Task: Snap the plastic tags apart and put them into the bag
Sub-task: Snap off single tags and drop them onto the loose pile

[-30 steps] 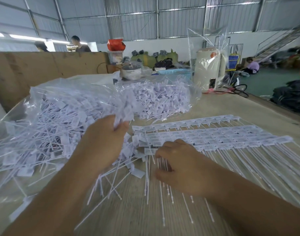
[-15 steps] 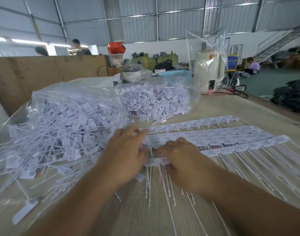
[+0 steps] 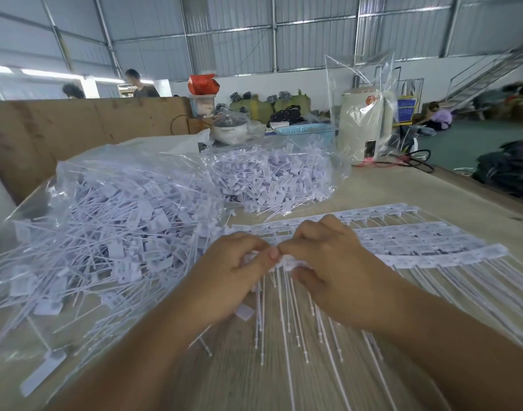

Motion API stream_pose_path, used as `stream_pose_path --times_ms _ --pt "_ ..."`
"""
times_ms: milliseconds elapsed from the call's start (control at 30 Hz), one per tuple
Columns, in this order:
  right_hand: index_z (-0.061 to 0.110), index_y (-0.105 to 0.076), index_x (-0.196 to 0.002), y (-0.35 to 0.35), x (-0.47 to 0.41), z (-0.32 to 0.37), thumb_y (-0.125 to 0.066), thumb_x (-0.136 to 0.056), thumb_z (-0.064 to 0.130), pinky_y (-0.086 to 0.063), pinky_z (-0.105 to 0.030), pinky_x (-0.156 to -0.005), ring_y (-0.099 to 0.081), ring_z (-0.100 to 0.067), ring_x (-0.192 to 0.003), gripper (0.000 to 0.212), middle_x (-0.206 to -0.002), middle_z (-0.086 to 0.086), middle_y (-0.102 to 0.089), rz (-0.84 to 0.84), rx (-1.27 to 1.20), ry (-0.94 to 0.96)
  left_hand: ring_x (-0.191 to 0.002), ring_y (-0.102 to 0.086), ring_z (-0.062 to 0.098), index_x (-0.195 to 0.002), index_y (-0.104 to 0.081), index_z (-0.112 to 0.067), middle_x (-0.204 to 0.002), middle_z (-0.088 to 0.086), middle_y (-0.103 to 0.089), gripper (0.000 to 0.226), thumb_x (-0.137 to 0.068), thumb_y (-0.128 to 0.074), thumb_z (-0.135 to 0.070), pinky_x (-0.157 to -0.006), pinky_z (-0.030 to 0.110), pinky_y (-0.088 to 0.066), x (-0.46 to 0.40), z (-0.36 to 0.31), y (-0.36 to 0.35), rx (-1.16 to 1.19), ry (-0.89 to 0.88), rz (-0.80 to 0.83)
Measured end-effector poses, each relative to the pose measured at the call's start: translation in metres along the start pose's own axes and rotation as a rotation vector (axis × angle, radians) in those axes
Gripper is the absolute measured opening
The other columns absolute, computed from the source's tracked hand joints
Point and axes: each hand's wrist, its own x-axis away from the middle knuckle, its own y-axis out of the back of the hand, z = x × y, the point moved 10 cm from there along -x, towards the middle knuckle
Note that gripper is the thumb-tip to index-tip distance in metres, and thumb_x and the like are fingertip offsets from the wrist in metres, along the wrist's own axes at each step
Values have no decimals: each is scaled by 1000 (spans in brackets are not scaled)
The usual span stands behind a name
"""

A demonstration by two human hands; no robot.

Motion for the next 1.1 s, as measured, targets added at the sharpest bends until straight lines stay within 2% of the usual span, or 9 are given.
stream_pose_path --times_ms 100,300,400,500,600,700,867,1000,1100 --pt "28 -60 -119 5 0 5 -57 -93 19 -27 -28 -85 -31 -12 -95 28 -97 10 -46 6 -49 43 -76 -69 5 -89 -70 -42 -85 -9 -73 11 -91 -60 -47 -73 28 -52 5 -2 -2 170 78 35" --pt "21 -58 -107 10 0 6 -59 -95 26 -40 -31 -85 -48 -10 -91 13 -94 6 -56 20 -270 48 -65 -65 9 -85 -70 -29 -73 5 -72 11 -93 -63 -27 -59 22 -49 8 -14 -7 269 97 97" --pt "23 -53 -100 6 1 -4 -59 -94 34 -43 -24 -65 -53 -4 -73 14 -84 11 -57 62 -361 -26 -64 -65 11 -84 -73 -25 -72 7 -73 15 -92 -63 -18 -59 18 -48 9 -15 -5 301 100 97" --pt "22 -55 -85 1 1 -2 -59 -94 37 -35 -18 -61 -47 -1 -71 18 -75 12 -49 118 -274 0 -62 -64 11 -78 -74 -20 -70 6 -73 14 -89 -65 -20 -60 18 -50 11 -16 -7 278 123 130" --pt "18 -61 -86 -2 1 3 -56 -94 39 -38 -22 -66 -48 -2 -73 22 -76 9 -51 158 -259 26 -56 -60 7 -72 -72 -18 -68 4 -73 21 -88 -66 -30 -54 15 -45 12 -13 -9 281 175 139" --pt "23 -58 -87 -3 3 -1 -51 -94 47 -40 -27 -62 -49 -4 -66 26 -70 9 -51 170 -209 -16 -53 -55 9 -72 -68 -18 -67 4 -72 26 -90 -63 -36 -53 20 -42 12 -11 -11 285 203 138" --pt "27 -53 -85 4 2 -9 -49 -93 51 -33 -26 -53 -47 -6 -56 26 -60 7 -48 118 -170 -87 -46 -46 10 -67 -65 -15 -52 -2 -58 31 -93 -59 -30 -47 16 -36 8 -16 -7 325 187 18" --pt "25 -53 -89 15 1 -8 -44 -94 53 -33 -27 -53 -46 -7 -60 29 -62 9 -46 18 -108 -103 -37 -40 5 -64 -65 -13 -49 2 -52 32 -93 -59 -23 -39 13 -31 6 -17 -2 512 204 -118" --pt "27 -42 -82 18 0 -6 -44 -94 53 -28 -26 -50 -40 -7 -57 28 -59 11 -39 -41 -103 -121 -39 -38 8 -61 -66 -18 -51 3 -49 34 -93 -58 -27 -38 15 -30 8 -14 -3 596 231 -188"
